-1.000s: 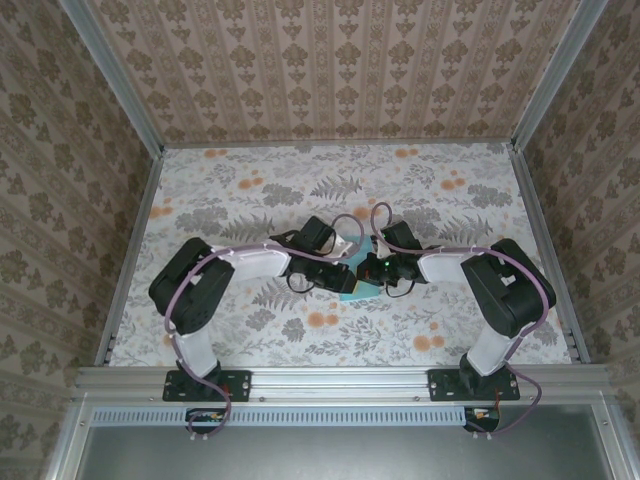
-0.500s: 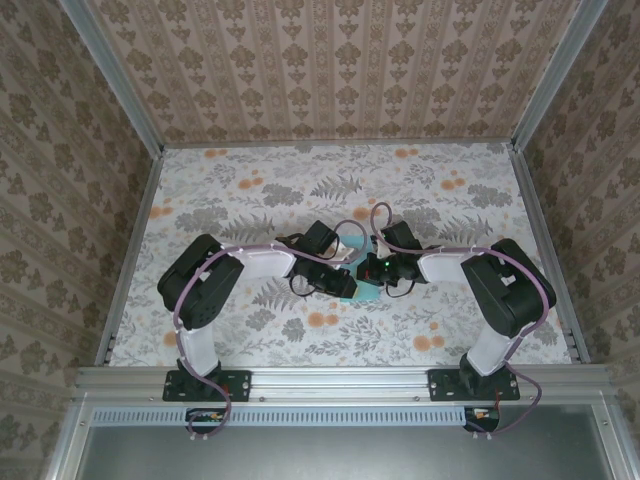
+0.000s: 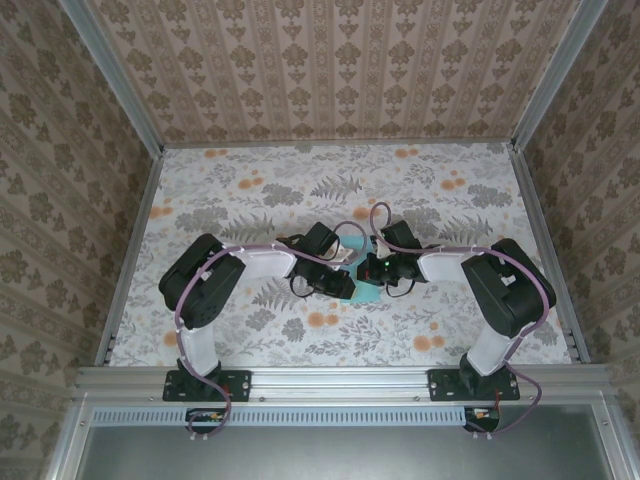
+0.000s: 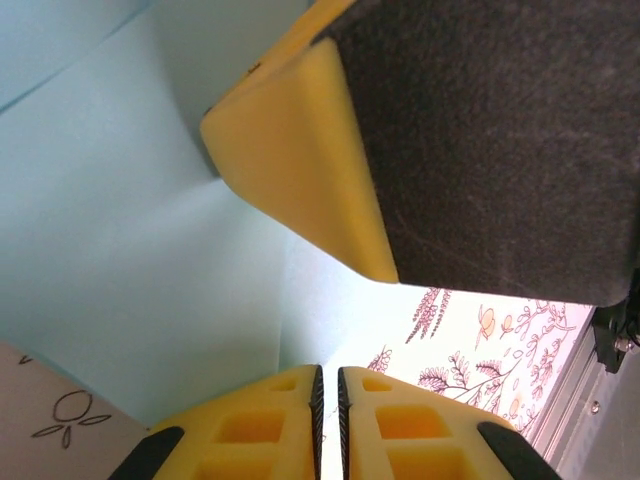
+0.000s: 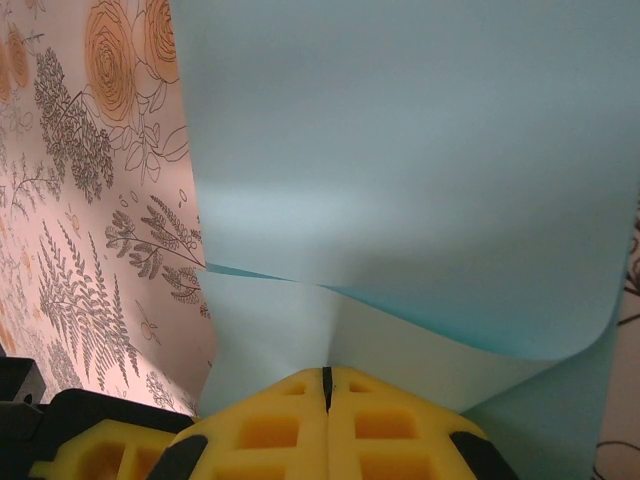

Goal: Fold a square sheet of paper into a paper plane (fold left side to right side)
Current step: Fold the triangle a second time at the center of the table.

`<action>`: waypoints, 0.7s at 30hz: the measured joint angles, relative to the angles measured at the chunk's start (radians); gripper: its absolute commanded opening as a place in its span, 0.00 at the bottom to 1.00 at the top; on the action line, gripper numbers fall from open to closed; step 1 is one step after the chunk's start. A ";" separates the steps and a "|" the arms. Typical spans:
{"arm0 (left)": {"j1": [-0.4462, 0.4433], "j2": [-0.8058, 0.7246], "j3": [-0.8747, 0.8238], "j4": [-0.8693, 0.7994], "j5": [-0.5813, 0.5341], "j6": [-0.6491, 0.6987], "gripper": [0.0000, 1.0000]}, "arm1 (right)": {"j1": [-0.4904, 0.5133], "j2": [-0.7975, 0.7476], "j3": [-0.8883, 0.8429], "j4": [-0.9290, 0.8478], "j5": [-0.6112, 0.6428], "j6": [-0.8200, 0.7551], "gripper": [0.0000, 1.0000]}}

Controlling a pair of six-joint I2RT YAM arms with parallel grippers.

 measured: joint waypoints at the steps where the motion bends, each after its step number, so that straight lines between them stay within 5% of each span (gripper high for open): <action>1: 0.000 0.000 -0.001 0.000 -0.003 0.000 0.14 | 0.000 0.000 0.000 0.000 0.000 0.000 0.02; 21: -0.002 -0.019 -0.063 0.055 -0.016 -0.001 0.12 | 0.001 0.000 0.012 -0.034 0.002 -0.009 0.01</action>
